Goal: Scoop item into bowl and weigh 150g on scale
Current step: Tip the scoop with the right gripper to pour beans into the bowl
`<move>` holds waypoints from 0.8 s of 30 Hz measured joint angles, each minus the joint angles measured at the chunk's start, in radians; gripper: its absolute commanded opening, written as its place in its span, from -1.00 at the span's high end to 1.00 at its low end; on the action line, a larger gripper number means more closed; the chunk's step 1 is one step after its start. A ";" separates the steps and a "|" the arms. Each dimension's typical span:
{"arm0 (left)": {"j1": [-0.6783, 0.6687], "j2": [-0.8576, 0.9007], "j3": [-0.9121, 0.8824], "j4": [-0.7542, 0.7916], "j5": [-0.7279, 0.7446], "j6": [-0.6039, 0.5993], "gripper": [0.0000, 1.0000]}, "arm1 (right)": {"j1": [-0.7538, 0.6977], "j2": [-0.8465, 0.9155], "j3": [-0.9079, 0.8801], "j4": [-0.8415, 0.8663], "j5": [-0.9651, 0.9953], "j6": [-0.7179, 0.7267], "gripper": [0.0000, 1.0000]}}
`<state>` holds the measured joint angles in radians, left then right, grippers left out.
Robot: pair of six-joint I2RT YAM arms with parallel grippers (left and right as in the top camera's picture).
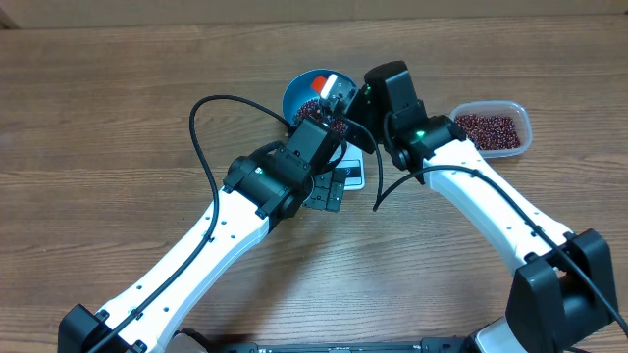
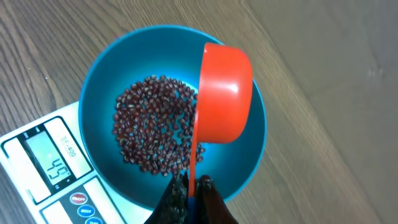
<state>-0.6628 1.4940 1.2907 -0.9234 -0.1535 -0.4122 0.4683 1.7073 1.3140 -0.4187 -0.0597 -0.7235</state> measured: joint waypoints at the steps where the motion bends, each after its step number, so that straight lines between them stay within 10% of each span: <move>1: 0.000 0.000 0.000 0.000 0.000 0.000 -0.99 | 0.003 0.000 0.000 0.002 0.001 -0.005 0.93; 24: 0.000 0.000 0.000 0.000 0.000 0.000 -0.99 | -0.206 -0.010 0.000 -0.097 -0.323 0.556 0.93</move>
<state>-0.6628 1.4940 1.2907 -0.9234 -0.1535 -0.4122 0.2623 1.6970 1.3140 -0.5159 -0.3828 -0.1677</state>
